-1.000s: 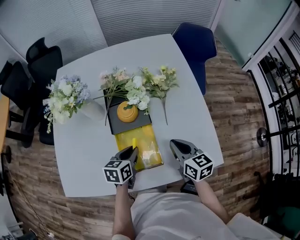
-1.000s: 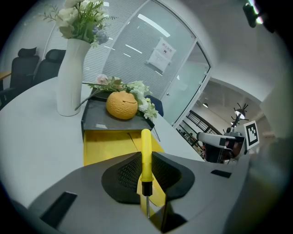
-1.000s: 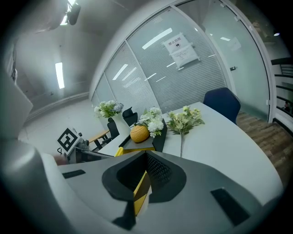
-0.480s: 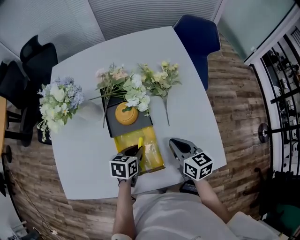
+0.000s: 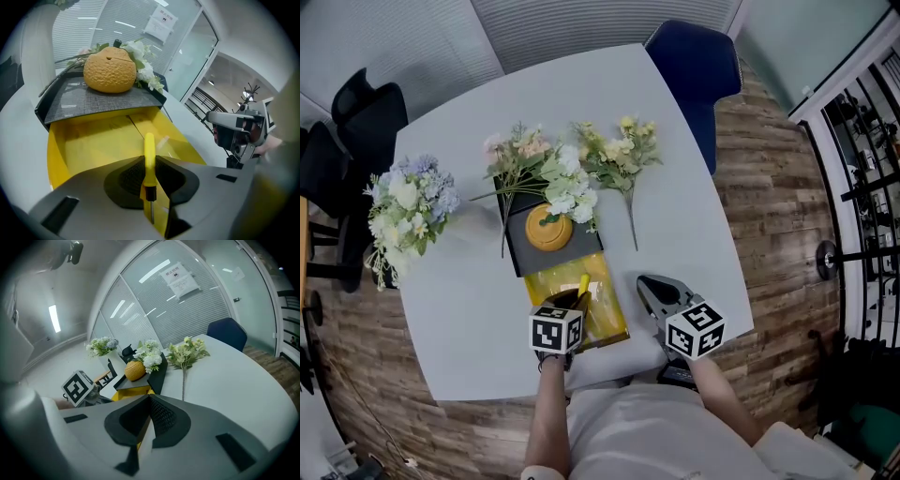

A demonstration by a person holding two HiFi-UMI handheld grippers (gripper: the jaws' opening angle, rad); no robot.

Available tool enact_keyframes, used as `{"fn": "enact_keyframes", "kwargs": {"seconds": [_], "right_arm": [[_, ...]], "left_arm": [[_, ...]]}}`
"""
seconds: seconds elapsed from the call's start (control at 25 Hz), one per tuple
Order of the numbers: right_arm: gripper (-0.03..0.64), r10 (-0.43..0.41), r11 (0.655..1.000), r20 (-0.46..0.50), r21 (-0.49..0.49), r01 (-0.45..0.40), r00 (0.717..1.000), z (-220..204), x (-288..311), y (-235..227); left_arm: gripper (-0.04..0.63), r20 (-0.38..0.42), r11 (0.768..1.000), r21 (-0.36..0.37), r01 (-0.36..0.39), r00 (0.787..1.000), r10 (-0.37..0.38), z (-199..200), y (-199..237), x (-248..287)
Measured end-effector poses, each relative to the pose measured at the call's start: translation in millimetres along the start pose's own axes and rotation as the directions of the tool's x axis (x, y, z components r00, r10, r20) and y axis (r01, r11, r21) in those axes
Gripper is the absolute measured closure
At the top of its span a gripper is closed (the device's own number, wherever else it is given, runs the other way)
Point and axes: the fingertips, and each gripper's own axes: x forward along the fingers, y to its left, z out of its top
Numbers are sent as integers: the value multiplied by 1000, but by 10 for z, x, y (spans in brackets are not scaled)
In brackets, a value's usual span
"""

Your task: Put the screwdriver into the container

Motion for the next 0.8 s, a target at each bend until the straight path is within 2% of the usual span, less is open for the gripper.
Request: {"fn": "enact_keyframes", "kwargs": {"seconds": [0.52, 0.6, 0.8], "right_arm": [[601, -9, 1000, 8, 3, 9, 1000, -11, -85, -7], [601, -9, 1000, 11, 0, 9, 1000, -7, -105, 3], [601, -10, 1000, 24, -13, 10, 1000, 27, -171, 30]], "left_arm": [[511, -6, 999, 45, -28, 1000, 28, 0, -24, 37], [489, -1, 998, 47, -32, 999, 32, 5, -31, 26], [483, 35, 997, 47, -53, 998, 52, 52, -28, -62]]}}
